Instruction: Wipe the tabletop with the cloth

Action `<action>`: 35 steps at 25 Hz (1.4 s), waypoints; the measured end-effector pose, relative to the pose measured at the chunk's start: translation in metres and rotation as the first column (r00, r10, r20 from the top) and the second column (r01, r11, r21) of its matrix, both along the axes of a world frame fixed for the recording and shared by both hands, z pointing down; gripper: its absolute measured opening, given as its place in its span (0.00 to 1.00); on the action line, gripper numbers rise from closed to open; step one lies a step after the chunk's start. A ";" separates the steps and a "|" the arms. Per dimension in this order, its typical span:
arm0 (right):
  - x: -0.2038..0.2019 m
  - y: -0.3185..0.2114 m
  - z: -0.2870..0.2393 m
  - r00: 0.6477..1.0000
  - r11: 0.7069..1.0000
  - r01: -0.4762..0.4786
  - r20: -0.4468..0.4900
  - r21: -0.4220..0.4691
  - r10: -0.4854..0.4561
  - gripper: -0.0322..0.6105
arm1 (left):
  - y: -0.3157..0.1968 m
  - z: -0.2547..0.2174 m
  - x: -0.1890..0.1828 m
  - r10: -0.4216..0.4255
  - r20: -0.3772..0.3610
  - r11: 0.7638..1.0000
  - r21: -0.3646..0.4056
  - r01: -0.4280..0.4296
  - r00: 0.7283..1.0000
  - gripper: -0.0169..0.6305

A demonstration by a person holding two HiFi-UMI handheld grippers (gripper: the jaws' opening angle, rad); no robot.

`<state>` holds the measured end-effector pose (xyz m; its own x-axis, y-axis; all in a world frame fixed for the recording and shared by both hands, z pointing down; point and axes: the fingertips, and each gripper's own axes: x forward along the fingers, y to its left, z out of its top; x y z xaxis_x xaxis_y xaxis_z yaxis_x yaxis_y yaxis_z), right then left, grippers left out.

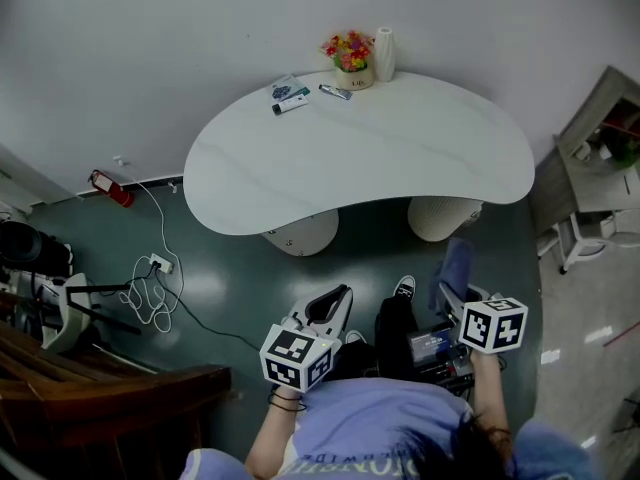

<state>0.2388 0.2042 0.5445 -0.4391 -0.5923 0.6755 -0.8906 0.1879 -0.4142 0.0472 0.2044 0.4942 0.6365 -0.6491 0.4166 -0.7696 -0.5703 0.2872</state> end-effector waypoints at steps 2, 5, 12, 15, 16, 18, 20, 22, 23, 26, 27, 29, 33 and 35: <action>0.001 0.011 0.000 1.000 1.000 0.001 -0.009 0.001 -0.001 0.15 | 0.008 0.001 0.003 0.008 -0.006 1.000 0.003 -0.008 1.000 0.05; 0.003 0.020 -0.002 1.000 1.000 -0.011 -0.021 0.016 0.012 0.15 | 0.017 0.003 0.004 0.012 -0.015 1.000 0.004 -0.012 1.000 0.06; 0.001 0.037 0.004 0.999 1.000 0.029 -0.028 -0.004 -0.029 0.15 | 0.027 0.005 0.012 0.034 -0.013 0.999 0.003 -0.034 0.999 0.05; -0.002 0.037 0.003 0.998 0.999 0.044 -0.034 0.002 -0.044 0.15 | 0.025 0.003 0.012 0.035 -0.014 0.999 0.010 -0.034 0.999 0.06; -0.004 0.037 0.002 0.998 0.999 0.049 -0.032 0.004 -0.049 0.15 | 0.025 0.003 0.013 0.036 -0.014 0.999 0.011 -0.036 0.999 0.06; -0.005 0.038 0.001 0.998 0.998 0.057 -0.028 0.006 -0.057 0.15 | 0.024 0.002 0.015 0.045 -0.009 0.999 0.014 -0.045 0.999 0.05; -0.005 0.040 0.000 0.998 0.998 0.061 -0.031 0.006 -0.061 0.15 | 0.024 0.001 0.018 0.056 -0.006 0.998 0.017 -0.056 0.998 0.06; -0.006 0.039 0.001 0.997 0.998 0.064 -0.034 0.005 -0.064 0.15 | 0.023 -0.001 0.019 0.060 -0.005 0.998 0.021 -0.060 0.998 0.06; -0.007 0.038 0.001 0.997 0.998 0.067 -0.034 0.005 -0.066 0.15 | 0.022 -0.002 0.018 0.060 -0.005 0.998 0.023 -0.060 0.998 0.05; -0.010 0.034 0.001 0.997 0.997 0.077 -0.031 0.007 -0.077 0.15 | 0.016 -0.004 0.016 0.055 0.001 0.998 0.030 -0.055 0.998 0.05; -0.011 0.033 0.001 0.996 0.997 0.081 -0.031 0.007 -0.080 0.15 | 0.015 -0.005 0.016 0.054 0.004 0.998 0.031 -0.054 0.999 0.05; -0.012 0.030 0.001 0.996 0.996 0.086 -0.025 0.004 -0.085 0.15 | 0.013 -0.007 0.015 0.051 0.007 0.998 0.034 -0.051 0.999 0.05; -0.019 0.021 -0.006 0.997 0.997 0.078 0.026 0.010 -0.078 0.15 | 0.009 -0.009 0.009 0.033 0.006 0.999 0.034 -0.033 0.999 0.05; -0.023 0.018 -0.006 0.996 0.996 0.088 0.029 0.008 -0.089 0.15 | 0.008 -0.008 0.007 0.025 0.005 0.999 0.030 -0.025 1.000 0.06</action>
